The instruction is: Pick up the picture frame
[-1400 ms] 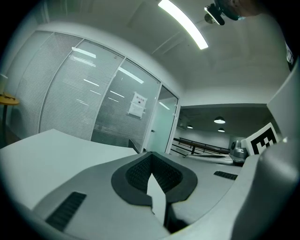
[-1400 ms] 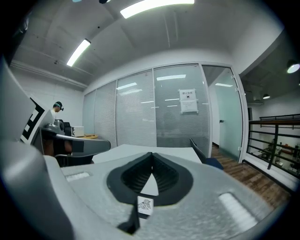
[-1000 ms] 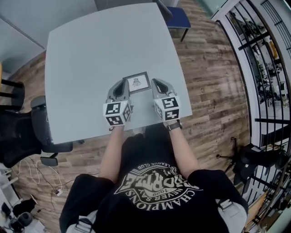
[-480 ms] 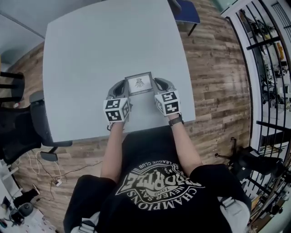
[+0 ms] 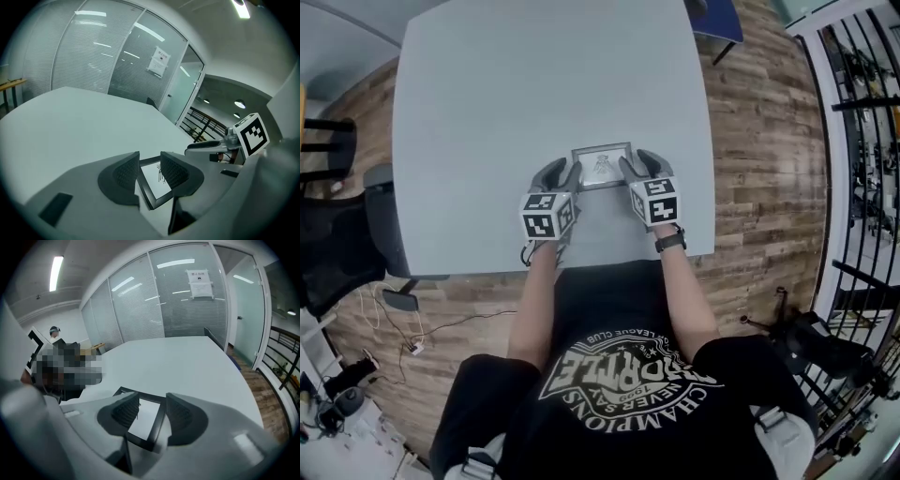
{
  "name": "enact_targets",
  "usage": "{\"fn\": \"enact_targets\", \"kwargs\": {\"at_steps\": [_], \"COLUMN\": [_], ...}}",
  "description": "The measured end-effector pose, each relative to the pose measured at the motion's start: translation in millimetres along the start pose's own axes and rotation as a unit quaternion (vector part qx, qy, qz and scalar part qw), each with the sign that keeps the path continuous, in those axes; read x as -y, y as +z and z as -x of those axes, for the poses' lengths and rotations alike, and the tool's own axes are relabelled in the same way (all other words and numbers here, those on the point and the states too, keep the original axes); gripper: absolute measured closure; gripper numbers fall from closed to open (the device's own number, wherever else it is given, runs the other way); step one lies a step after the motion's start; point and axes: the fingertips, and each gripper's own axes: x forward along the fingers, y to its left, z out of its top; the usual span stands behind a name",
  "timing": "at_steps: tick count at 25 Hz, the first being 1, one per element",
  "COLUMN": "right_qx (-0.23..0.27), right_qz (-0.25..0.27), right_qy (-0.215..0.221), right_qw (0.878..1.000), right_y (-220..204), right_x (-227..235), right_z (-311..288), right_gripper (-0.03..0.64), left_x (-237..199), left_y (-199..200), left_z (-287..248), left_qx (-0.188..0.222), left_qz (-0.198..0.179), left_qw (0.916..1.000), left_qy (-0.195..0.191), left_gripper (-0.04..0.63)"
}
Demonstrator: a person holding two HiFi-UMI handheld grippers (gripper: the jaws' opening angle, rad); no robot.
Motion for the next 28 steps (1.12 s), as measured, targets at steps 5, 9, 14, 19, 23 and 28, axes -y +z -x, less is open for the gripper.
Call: {"fn": "enact_targets", "kwargs": {"at_steps": [5, 9, 14, 19, 23, 28], "right_qx": [-0.019, -0.026, -0.026, -0.035, -0.042, -0.051], "right_qz": [-0.021, -0.043, -0.062, -0.068, -0.066, -0.060], "right_qy": [0.008, 0.014, 0.016, 0.011, 0.006, -0.004], "right_qw": [1.000, 0.999, 0.998, 0.997, 0.997, 0.997], "right_y": [-13.3, -21.0, -29.4, -36.9, -41.2, -45.9], "right_x": [6.0, 14.3, 18.0, 18.2, 17.9, 15.8], "right_z": [-16.7, -25.7, -30.1, -37.5, -41.3, -44.1], "right_gripper": [0.437, 0.437, 0.437, 0.437, 0.439, 0.448], "left_x": [-7.6, -15.0, -14.1, -17.6, -18.6, -18.0], "left_y": [-16.4, -25.7, -36.7, -50.9, -54.3, -56.7], "left_z": [-18.0, -31.5, -44.1, -56.1, -60.1, -63.8], "left_qx": [-0.027, -0.030, -0.032, -0.056, -0.064, -0.078], "left_qz": [0.000, 0.006, 0.009, 0.016, 0.002, -0.013], "left_qw": [0.9996, 0.9994, 0.9990, 0.9977, 0.9968, 0.9949], "left_qy": [-0.001, 0.015, 0.030, 0.036, 0.047, 0.062], "left_gripper": [0.425, 0.414, 0.414, 0.414, 0.414, 0.428]}}
